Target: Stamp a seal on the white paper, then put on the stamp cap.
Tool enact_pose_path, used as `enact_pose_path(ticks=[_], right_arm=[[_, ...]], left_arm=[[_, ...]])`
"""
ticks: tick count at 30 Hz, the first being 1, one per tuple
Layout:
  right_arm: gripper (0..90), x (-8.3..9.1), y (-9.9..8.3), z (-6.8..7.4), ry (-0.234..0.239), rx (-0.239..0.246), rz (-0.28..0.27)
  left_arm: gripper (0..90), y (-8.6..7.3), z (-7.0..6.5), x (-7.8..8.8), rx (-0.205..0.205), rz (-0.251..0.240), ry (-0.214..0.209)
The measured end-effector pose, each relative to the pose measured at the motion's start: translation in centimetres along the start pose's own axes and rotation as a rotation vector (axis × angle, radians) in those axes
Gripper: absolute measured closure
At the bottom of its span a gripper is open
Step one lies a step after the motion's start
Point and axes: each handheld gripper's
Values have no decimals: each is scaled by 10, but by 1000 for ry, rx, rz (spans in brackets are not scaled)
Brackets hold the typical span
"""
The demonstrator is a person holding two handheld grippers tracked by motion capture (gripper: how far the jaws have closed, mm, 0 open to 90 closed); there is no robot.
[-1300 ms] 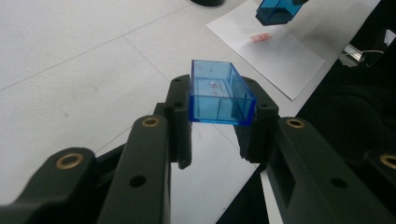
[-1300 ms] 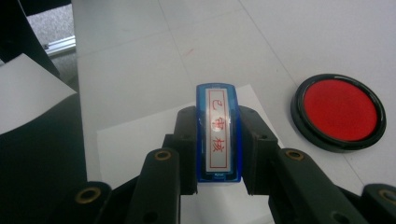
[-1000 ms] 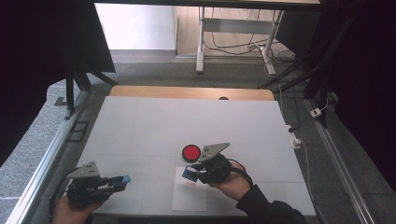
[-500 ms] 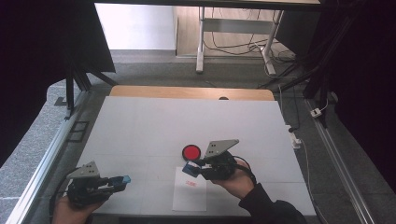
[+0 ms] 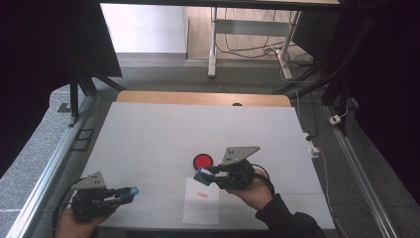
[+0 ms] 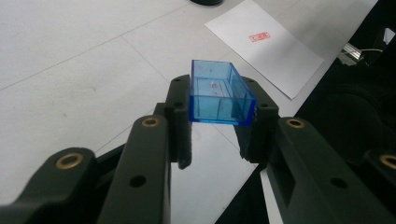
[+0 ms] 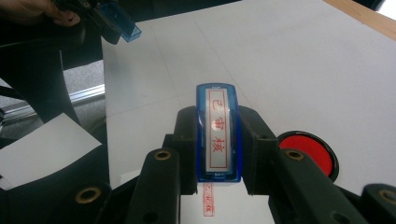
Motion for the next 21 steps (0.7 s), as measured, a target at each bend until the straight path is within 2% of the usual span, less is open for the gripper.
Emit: enact_pose_path(ticks=[5,8,15,21], right_arm=[[709,2,2,1,7,7,-2],[709,2,3,1,16,15,0],[709,2,4,1,34,12,2],[709,3,4,0,43,-9,-3]], left_arm=[[683,1,1,0,3,5,-10],[683,2,2,0,18,-8,-39],[683,10,-4,-6,-28,3,-64],[683,18,-8,-16,-81,20,-111]])
Point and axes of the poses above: each handheld gripper's, and its own axes: x roughly backward along the jaws, y roughly out of its top, z roughly to its left, and after that the axes turned 10 degrees about -z, right-handed
